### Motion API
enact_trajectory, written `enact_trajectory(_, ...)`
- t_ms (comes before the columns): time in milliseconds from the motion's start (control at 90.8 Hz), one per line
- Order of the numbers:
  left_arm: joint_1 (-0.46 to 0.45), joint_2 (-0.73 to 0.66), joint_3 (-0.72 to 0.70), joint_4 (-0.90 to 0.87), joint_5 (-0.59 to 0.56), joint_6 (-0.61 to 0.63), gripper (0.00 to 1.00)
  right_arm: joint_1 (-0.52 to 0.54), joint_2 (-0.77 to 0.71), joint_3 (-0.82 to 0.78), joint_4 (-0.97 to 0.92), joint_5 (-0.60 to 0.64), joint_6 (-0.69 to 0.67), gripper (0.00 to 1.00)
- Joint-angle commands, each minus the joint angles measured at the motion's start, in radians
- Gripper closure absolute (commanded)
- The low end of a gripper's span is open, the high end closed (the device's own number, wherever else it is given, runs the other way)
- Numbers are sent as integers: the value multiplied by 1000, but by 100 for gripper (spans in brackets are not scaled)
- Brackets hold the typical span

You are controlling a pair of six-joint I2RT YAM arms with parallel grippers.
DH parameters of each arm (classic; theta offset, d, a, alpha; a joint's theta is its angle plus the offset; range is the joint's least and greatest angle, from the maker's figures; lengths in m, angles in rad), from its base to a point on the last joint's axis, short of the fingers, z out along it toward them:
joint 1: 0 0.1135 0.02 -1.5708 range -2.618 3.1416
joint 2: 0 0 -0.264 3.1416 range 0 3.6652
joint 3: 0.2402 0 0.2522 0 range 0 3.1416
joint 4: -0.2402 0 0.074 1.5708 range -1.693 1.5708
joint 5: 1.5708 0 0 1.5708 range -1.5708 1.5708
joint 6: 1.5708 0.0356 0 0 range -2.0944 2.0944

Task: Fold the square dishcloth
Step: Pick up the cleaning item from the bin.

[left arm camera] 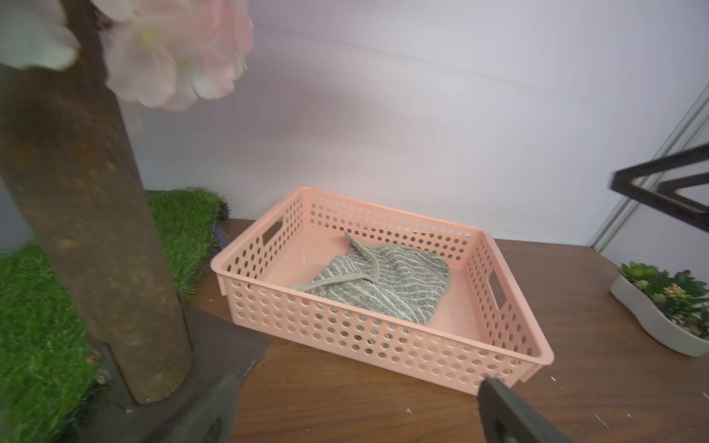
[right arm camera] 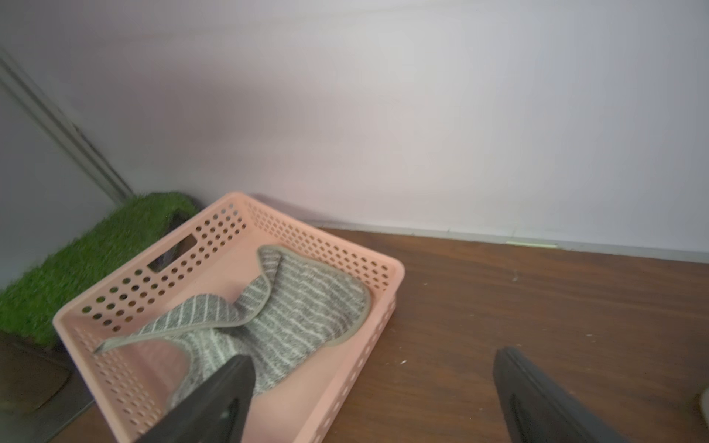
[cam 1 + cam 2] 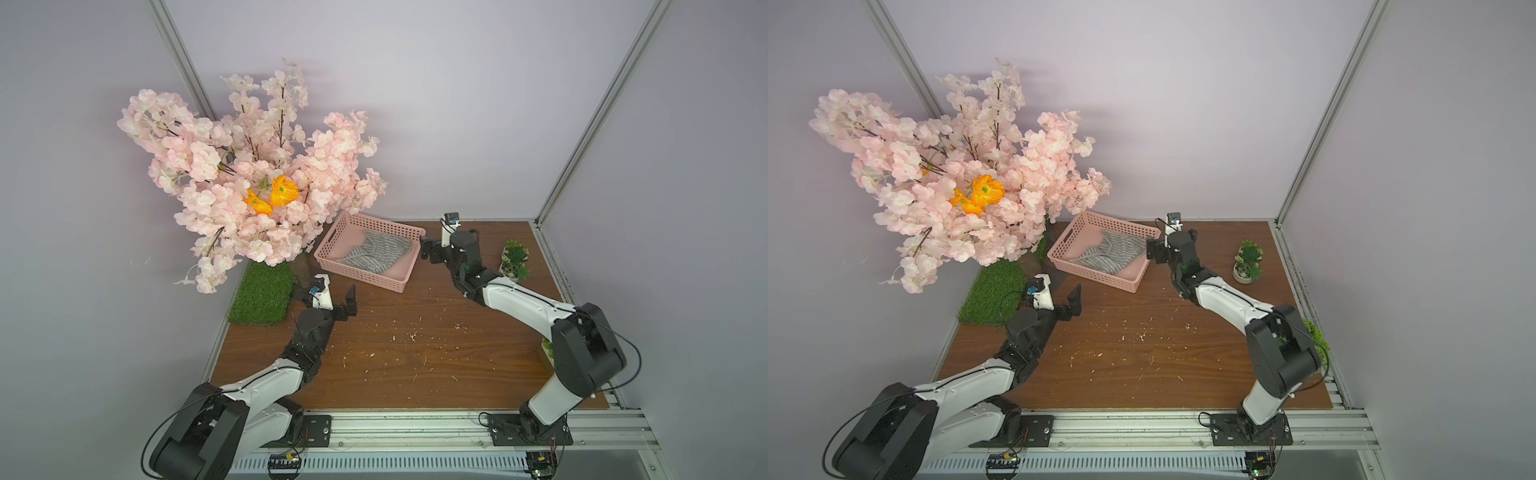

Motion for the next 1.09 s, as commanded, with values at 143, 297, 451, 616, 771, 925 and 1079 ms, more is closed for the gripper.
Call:
enact_trajectory(143, -41, 46, 37, -17, -23, -96, 0, 72, 296, 404, -349, -32, 22, 11)
enact_trajectory(297, -41, 50, 40, -18, -25, -125, 0, 110, 497, 672, -518, 0, 2, 18)
enact_trajectory(451, -42, 54, 40, -25, -7, -137, 0, 115, 681, 965, -710, 18, 45, 22)
enact_trajectory(616, -42, 63, 46, -36, 9, -142, 0, 114, 839, 1215, -854, 22, 72, 21)
enact_trajectory(771, -42, 95, 66, -47, 34, -143, 1, 107, 897, 1278, -882, 33, 90, 15)
enact_trajectory(925, -50, 152, 100, -68, 60, -145, 0, 92, 932, 1281, -882, 28, 102, 16)
enact_trajectory(1079, -79, 208, 128, -68, 61, -136, 0, 88, 952, 1289, -873, 39, 97, 17)
